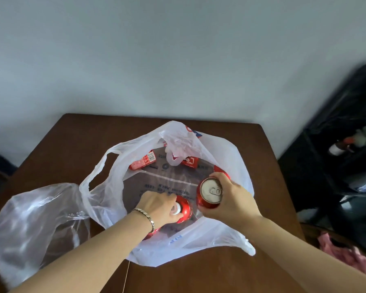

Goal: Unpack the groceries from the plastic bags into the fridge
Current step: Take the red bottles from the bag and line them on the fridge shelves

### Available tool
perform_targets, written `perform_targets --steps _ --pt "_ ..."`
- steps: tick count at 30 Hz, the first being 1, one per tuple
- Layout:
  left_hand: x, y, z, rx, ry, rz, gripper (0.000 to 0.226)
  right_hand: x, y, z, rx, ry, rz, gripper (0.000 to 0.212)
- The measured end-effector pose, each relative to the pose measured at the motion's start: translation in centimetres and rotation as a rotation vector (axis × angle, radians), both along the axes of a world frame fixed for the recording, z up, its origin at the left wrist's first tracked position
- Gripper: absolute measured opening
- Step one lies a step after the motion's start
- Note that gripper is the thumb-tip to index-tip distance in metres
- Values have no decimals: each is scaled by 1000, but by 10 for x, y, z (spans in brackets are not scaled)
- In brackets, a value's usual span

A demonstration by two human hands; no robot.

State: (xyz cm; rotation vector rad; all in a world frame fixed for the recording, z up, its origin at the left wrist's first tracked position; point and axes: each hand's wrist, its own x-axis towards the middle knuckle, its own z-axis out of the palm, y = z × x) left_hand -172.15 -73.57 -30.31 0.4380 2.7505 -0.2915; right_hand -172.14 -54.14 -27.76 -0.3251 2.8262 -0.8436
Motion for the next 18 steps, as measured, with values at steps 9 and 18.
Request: perform_targets --steps 9,18 --pt "23 21 94 111 176 -63 50 32 21 58 63 79 -112 68" --pt "44 65 153 255 236 -460 56 116 33 119 128 135 -495 65"
